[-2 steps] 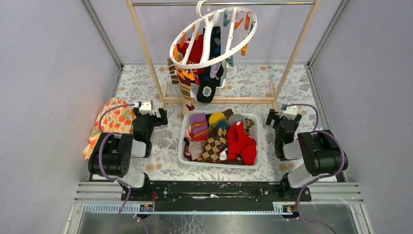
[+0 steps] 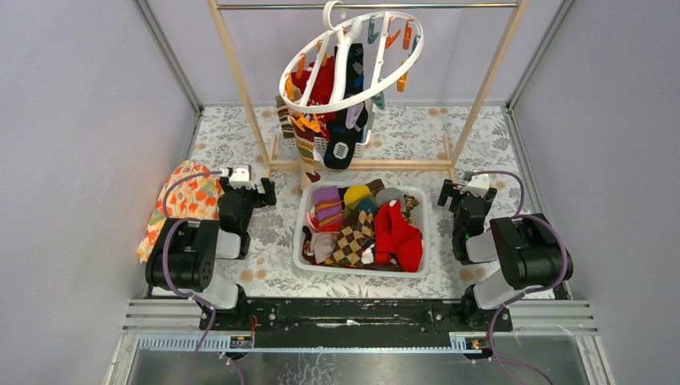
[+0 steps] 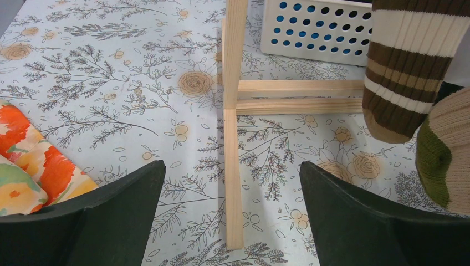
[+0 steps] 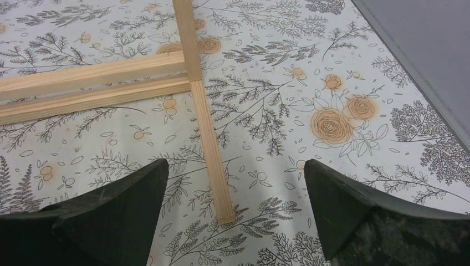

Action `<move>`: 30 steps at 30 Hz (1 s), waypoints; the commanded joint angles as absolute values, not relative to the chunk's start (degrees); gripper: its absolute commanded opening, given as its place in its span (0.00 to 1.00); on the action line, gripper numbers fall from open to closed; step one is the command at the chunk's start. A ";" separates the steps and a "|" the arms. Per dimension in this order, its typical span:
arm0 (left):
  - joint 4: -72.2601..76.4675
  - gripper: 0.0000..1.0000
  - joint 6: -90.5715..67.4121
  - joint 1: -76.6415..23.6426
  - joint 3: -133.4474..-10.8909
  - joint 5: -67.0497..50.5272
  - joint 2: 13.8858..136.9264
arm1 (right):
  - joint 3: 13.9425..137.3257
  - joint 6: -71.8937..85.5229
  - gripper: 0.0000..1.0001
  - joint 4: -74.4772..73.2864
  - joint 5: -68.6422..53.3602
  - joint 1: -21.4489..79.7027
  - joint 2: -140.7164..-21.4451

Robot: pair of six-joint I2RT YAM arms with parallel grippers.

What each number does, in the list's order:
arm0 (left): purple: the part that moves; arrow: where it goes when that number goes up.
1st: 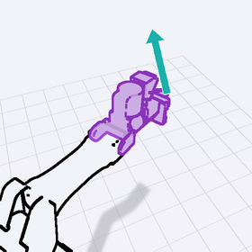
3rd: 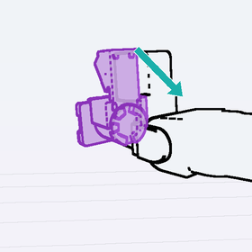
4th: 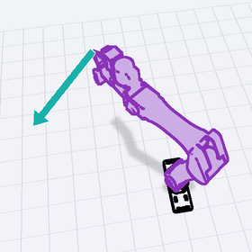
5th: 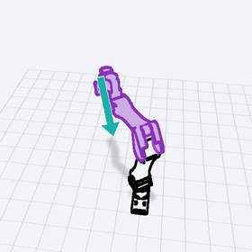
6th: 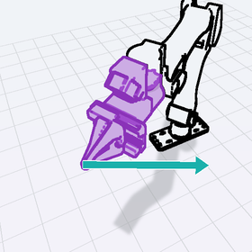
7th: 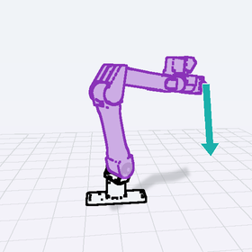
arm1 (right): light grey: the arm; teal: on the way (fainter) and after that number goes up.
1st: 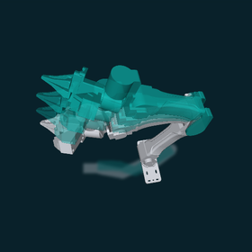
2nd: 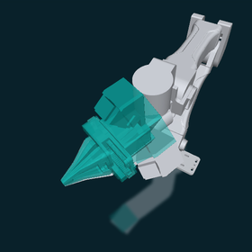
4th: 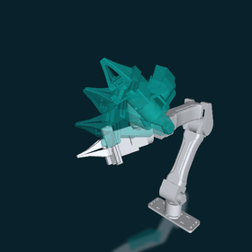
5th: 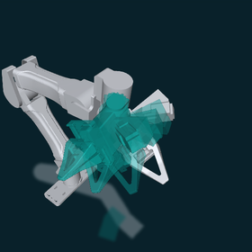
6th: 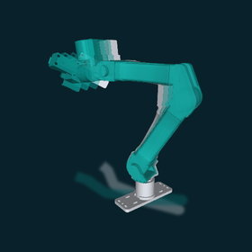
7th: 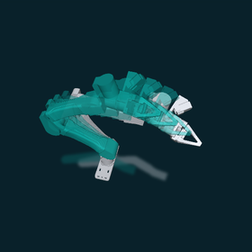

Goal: Clip the socks to the hanger

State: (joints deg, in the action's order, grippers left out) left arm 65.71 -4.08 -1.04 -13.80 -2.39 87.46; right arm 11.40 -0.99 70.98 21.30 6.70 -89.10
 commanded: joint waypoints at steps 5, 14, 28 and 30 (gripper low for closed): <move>67.39 0.99 -2.76 -1.06 -14.68 -1.41 87.19 | 15.33 4.01 1.00 66.61 19.80 2.94 -88.54; 58.71 0.99 -3.17 -0.12 -17.87 -4.72 83.87 | 22.70 9.53 1.00 38.26 30.26 3.82 -70.85; -10.96 0.99 -0.63 5.30 -57.13 -22.10 66.11 | 30.77 33.46 1.00 29.97 -17.12 0.91 -56.56; -16.69 0.99 -1.48 5.30 -61.83 -23.71 65.71 | 29.99 36.66 0.94 37.06 -24.02 2.02 -57.52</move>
